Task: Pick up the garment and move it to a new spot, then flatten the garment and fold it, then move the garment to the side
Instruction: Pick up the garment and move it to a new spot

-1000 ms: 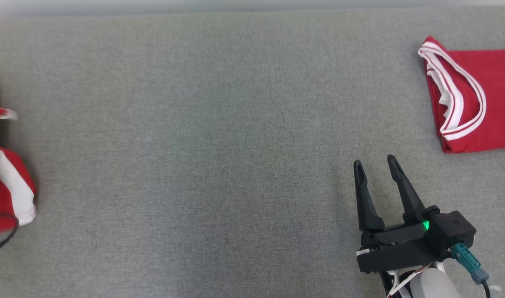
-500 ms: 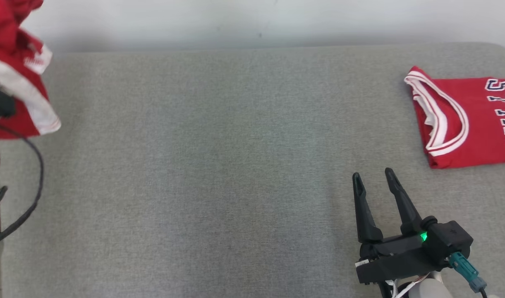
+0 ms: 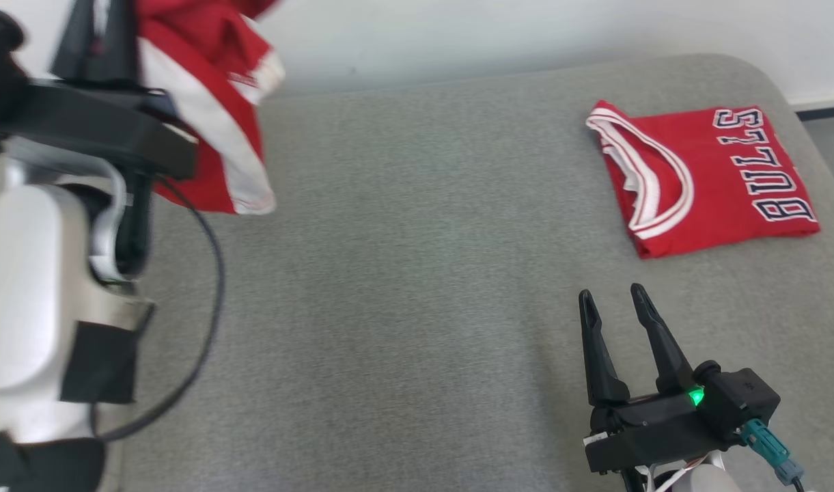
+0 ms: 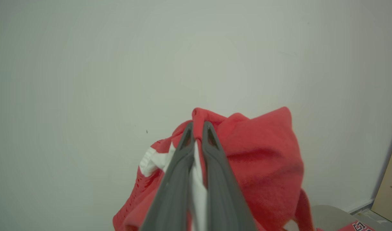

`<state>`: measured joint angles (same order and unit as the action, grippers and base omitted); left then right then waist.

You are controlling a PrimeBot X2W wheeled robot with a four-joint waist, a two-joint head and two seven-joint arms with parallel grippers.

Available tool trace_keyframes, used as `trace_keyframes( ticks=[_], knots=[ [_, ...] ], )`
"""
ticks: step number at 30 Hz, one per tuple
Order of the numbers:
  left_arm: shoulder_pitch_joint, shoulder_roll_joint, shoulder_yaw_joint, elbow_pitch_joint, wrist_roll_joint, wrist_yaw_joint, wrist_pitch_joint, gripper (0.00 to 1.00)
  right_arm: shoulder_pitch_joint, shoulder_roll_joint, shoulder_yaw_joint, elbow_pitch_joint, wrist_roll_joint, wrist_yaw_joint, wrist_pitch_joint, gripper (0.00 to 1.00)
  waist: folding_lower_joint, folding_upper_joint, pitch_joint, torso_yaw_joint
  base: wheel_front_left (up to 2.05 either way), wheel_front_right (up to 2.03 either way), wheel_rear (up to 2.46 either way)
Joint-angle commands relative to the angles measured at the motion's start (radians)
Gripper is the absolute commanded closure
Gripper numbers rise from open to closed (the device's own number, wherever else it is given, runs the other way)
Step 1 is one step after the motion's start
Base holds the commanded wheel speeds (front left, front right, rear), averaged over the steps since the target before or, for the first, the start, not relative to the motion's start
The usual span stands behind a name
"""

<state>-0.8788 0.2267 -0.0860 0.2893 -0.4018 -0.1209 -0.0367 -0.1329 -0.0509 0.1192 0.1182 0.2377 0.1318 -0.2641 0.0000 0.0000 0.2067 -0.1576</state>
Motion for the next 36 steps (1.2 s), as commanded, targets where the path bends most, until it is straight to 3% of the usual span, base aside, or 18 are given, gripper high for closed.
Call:
trace_keyframes(
  ticks=[1,9,17,25,26,27,36],
  knots=[
    [0.017,-0.014,-0.011,-0.011,0.002,0.005,0.001,1.0,0.012,0.001,0.002,0.003,0.005,-0.002,0.0,0.0,0.0,0.0,0.005,-0.032,0.0,0.0,0.0],
    [0.097,-0.109,-0.143,0.007,0.004,-0.001,0.002,1.0,0.004,0.001,-0.011,0.008,0.016,-0.002,0.001,0.0,0.0,0.0,0.019,-0.086,0.0,0.0,0.0],
    [0.201,-0.142,-0.257,0.114,-0.025,-0.008,-0.031,1.0,-0.008,0.001,-0.002,0.015,0.026,-0.002,0.0,0.0,0.0,0.0,0.031,-0.108,0.0,0.0,0.0],
    [0.268,-0.144,-0.365,0.324,-0.04,-0.009,-0.086,1.0,-0.018,0.001,0.003,0.027,0.027,-0.002,0.001,0.0,0.0,0.0,0.029,-0.116,0.0,0.0,0.0],
    [0.268,-0.142,-0.384,0.349,-0.03,-0.009,-0.095,0.53,-0.018,0.001,0.003,0.028,0.027,-0.002,0.001,0.0,0.0,0.0,0.028,-0.116,0.0,0.0,0.0],
    [0.263,-0.141,-0.402,0.369,-0.016,-0.009,-0.11,0.0,-0.018,0.001,0.003,0.029,0.027,-0.002,0.001,0.0,0.0,0.0,0.026,-0.115,0.0,0.0,0.0],
    [0.204,-0.149,-0.455,0.382,-0.035,-0.008,-0.198,0.0,0.013,0.001,-0.018,0.03,0.017,-0.002,0.001,0.0,0.0,0.0,-0.004,-0.072,0.0,0.0,0.0]
  ],
)
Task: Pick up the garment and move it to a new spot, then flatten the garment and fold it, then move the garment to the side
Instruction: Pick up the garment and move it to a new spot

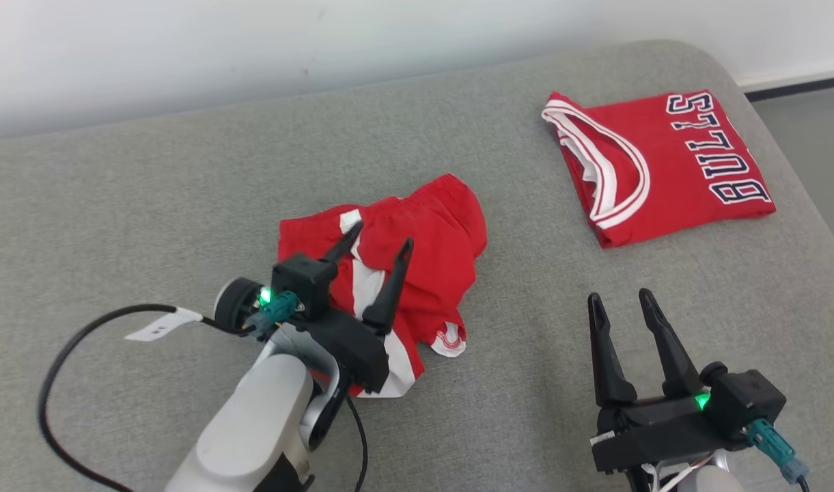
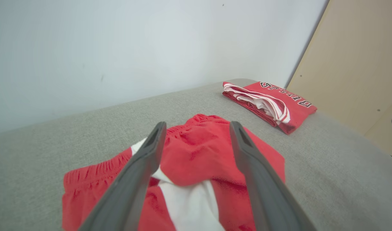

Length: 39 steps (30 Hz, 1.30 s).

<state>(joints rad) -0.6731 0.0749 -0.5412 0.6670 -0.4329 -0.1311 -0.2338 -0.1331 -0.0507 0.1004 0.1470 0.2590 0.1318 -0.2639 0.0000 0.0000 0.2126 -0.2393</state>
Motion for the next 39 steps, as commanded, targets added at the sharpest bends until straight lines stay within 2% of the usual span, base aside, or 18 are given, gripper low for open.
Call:
trace_keyframes(
  ticks=[1,6,12,19,24,28,31,34,39],
  knots=[
    [-0.006,0.005,0.004,-0.004,-0.006,0.002,-0.007,0.0,0.016,0.001,-0.002,0.002,-0.004,-0.002,0.0,0.0,0.0,0.0,-0.016,0.016,0.0,0.0,0.0],
    [-0.001,0.032,0.026,-0.046,-0.006,0.01,-0.022,0.0,0.029,0.001,-0.005,0.001,-0.008,-0.002,0.0,0.0,0.0,0.0,-0.044,0.047,0.0,0.0,0.0],
    [0.063,0.11,0.071,-0.123,0.022,0.056,-0.03,0.0,0.039,0.001,-0.013,-0.008,-0.006,-0.002,0.0,0.0,0.0,0.0,-0.074,0.075,0.0,0.0,0.0],
    [0.214,0.212,0.171,-0.261,0.053,0.113,-0.031,0.0,0.07,0.001,-0.028,-0.009,-0.016,-0.002,0.0,0.0,0.0,0.0,-0.11,0.113,0.0,0.0,0.0],
    [0.354,0.258,0.264,-0.36,0.089,0.135,-0.031,0.0,0.093,0.001,-0.043,-0.006,-0.025,-0.002,0.0,0.0,0.0,0.0,-0.137,0.136,0.0,0.0,0.0],
    [0.465,0.251,0.343,-0.433,0.117,0.156,-0.031,0.0,0.102,0.0,-0.052,-0.006,-0.033,-0.002,0.0,0.0,0.0,0.0,-0.152,0.15,0.0,0.0,0.0],
    [0.538,0.225,0.409,-0.491,0.127,0.161,-0.031,0.0,0.108,0.001,-0.055,-0.007,-0.037,-0.002,0.0,0.0,0.0,0.0,-0.157,0.158,0.0,0.0,0.0],
    [0.596,0.202,0.462,-0.542,0.166,0.149,-0.031,0.0,0.113,0.001,-0.057,-0.012,-0.04,-0.002,0.0,0.0,0.0,0.0,-0.16,0.166,0.0,0.0,0.0],
    [0.678,0.132,0.528,-0.601,0.218,0.11,-0.031,0.0,0.117,0.001,-0.056,-0.012,-0.042,-0.002,0.0,0.0,0.0,0.0,-0.169,0.174,0.0,0.0,0.0]
  ],
)
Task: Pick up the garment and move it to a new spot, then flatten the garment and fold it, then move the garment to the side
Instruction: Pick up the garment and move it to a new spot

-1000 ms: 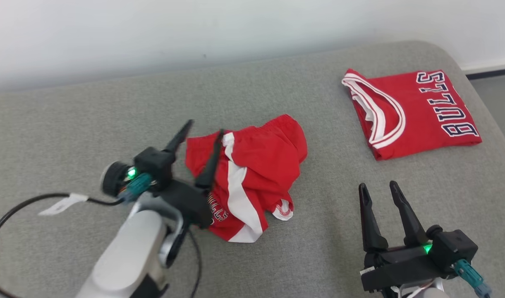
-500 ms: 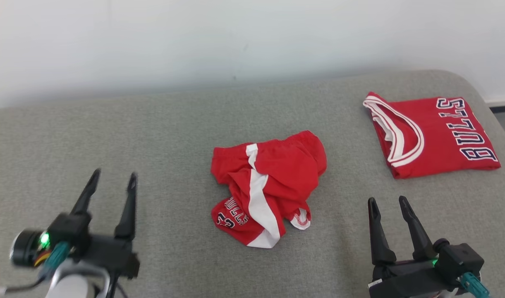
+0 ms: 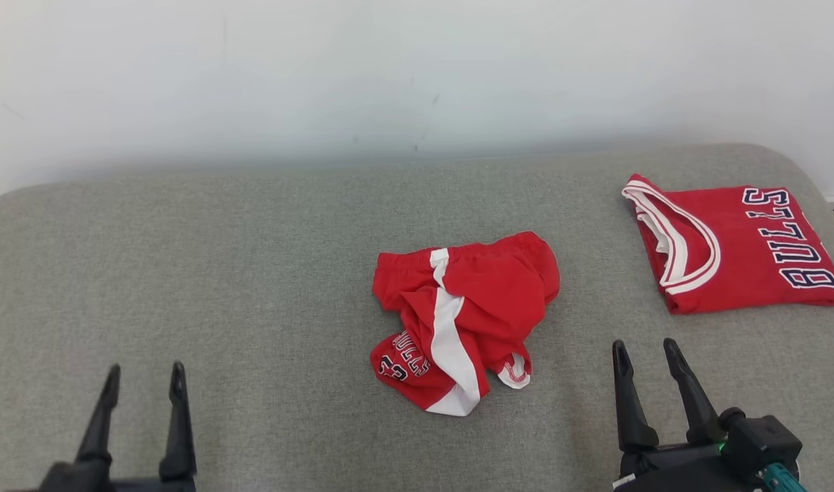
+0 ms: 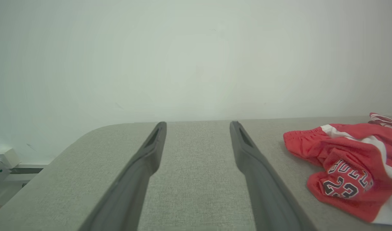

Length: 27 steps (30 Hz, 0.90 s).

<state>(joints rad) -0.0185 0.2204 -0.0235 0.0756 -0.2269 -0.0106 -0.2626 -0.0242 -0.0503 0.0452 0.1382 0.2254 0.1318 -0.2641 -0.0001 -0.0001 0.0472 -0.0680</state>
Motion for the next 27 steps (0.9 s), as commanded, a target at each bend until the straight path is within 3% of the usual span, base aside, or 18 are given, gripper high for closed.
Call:
trace_keyframes(
  ticks=[1,12,27],
  knots=[
    [0.037,-0.027,0.021,-0.017,0.023,-0.019,-0.003,0.0,0.009,0.0,-0.001,-0.003,-0.009,-0.002,0.001,0.0,0.0001,0.0001,-0.005,0.003,0.0,0.0,0.0],
    [0.124,-0.116,0.112,-0.016,0.097,-0.086,-0.003,0.0,0.031,0.0,-0.008,0.003,-0.003,-0.002,0.001,0.0,0.0001,0.0001,-0.017,0.0,0.0,0.0,0.0],
    [0.156,-0.163,0.158,-0.003,0.142,-0.111,-0.003,0.0,0.066,0.0,-0.039,0.014,0.002,-0.002,0.0,0.0,0.0001,0.0001,-0.03,0.008,0.0,0.0,0.0]
  ],
)
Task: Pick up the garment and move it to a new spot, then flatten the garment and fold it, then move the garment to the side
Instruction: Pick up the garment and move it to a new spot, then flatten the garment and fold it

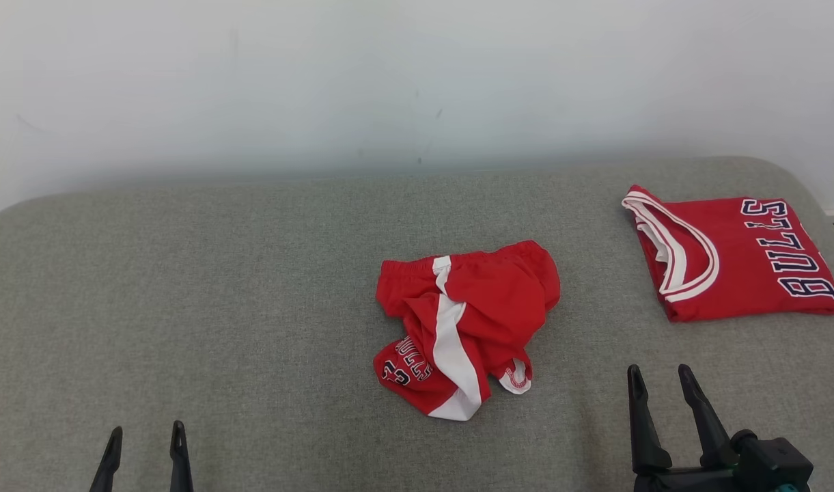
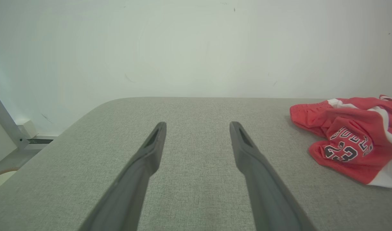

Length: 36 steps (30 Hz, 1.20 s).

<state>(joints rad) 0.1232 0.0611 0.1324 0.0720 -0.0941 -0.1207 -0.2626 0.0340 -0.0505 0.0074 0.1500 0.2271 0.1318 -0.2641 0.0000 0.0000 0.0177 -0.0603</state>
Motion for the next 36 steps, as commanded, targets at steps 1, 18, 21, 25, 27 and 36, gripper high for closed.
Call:
trace_keyframes(
  ticks=[1,18,21,25,27,36],
  knots=[
    [0.015,-0.005,0.003,0.001,0.01,-0.001,-0.003,0.0,0.006,0.0,-0.002,0.002,0.001,-0.002,0.001,0.0,0.0,0.0,-0.001,0.0,0.0,0.0,0.0],
    [0.01,-0.01,0.021,0.005,0.02,-0.006,-0.003,0.0,0.002,0.0,0.0,0.009,-0.003,-0.002,0.0,0.0,0.0,0.0,-0.001,-0.002,0.0,0.0,0.0],
    [0.009,-0.011,0.022,0.005,0.023,-0.007,-0.003,0.0,0.001,0.0,0.0,0.01,-0.003,-0.002,0.0,0.0,0.0,0.0,-0.001,-0.002,0.0,0.0,0.0],
    [0.01,-0.011,0.023,0.003,0.027,-0.008,-0.003,0.0,0.002,0.0,0.001,0.01,-0.003,-0.002,0.001,0.0,0.0,0.0,0.0,-0.003,0.0,0.0,0.0],
    [0.009,-0.011,0.023,0.003,0.026,-0.008,-0.003,0.0,0.002,0.0,0.001,0.009,-0.003,-0.002,0.001,0.0,0.0,0.0,0.0,-0.003,0.0,0.0,0.0],
    [0.008,-0.011,0.025,0.0,0.016,-0.006,-0.003,0.0,0.002,0.0,-0.001,0.01,-0.005,-0.002,0.001,0.0,0.0,0.0,0.0,-0.004,0.0,0.0,0.0]
  ],
)
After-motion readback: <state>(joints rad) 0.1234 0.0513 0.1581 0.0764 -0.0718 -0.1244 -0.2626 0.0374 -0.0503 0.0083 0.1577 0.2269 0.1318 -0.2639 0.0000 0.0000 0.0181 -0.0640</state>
